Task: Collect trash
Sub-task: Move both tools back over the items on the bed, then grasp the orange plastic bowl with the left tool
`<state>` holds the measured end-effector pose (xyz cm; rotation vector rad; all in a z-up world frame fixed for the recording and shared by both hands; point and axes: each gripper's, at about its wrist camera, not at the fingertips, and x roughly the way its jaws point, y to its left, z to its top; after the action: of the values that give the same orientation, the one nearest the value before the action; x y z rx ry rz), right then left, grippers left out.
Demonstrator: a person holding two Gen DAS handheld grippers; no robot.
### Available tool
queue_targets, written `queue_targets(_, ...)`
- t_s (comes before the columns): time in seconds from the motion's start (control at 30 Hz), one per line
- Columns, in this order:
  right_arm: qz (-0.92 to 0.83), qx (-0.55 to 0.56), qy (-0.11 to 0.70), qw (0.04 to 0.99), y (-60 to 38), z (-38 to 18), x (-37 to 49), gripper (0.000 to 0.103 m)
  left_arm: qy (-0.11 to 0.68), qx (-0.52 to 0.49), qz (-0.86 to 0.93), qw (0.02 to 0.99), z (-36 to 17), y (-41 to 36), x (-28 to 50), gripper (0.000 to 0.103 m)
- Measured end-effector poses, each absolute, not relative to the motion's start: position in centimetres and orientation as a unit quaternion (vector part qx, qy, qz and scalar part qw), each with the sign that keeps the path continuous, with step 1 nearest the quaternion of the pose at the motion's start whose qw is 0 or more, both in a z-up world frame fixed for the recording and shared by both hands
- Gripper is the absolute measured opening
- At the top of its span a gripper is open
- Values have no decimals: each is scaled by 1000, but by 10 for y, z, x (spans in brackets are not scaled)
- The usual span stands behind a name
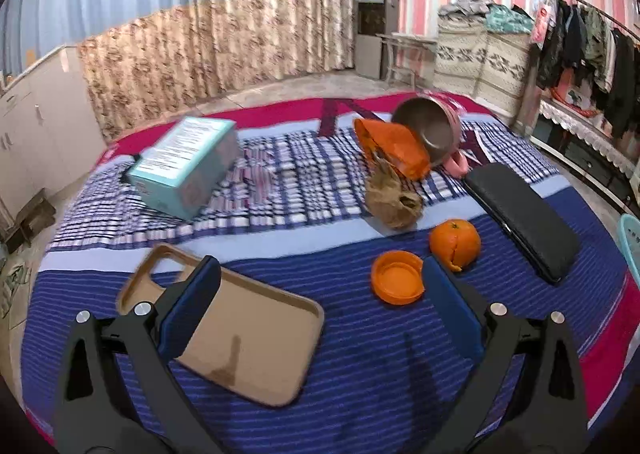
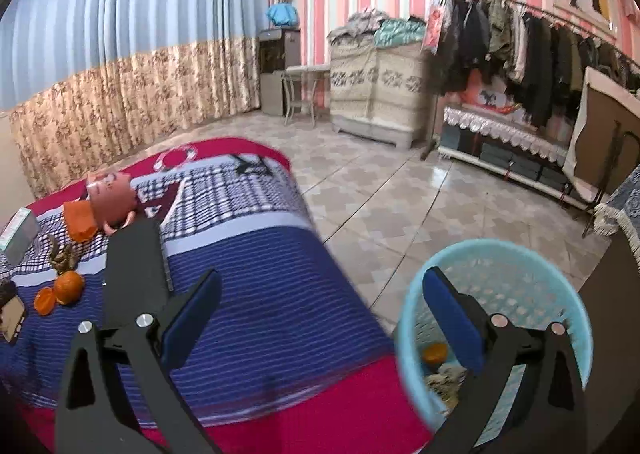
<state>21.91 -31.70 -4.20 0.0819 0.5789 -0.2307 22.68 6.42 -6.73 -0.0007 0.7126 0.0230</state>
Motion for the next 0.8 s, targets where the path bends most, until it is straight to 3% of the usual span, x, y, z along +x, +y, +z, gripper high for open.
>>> queue_targets(0.2,-116,30,296,948,-297,-52,225,98,381,-3,-35,924,-82,41,242,85)
queue_targets(0.33,-106,40,304,946,-295,-54,228,98,421,15,-62,905,-97,28,258,50)
queue_targets(0.43,-95,51,303,947,-294,-55,228,98,416,18,-69,907,-99,24,259,39)
queue_targets(0.8,-14,37,303,952,-242,-53,223,98,339,40,3,940,-70,64,220,39)
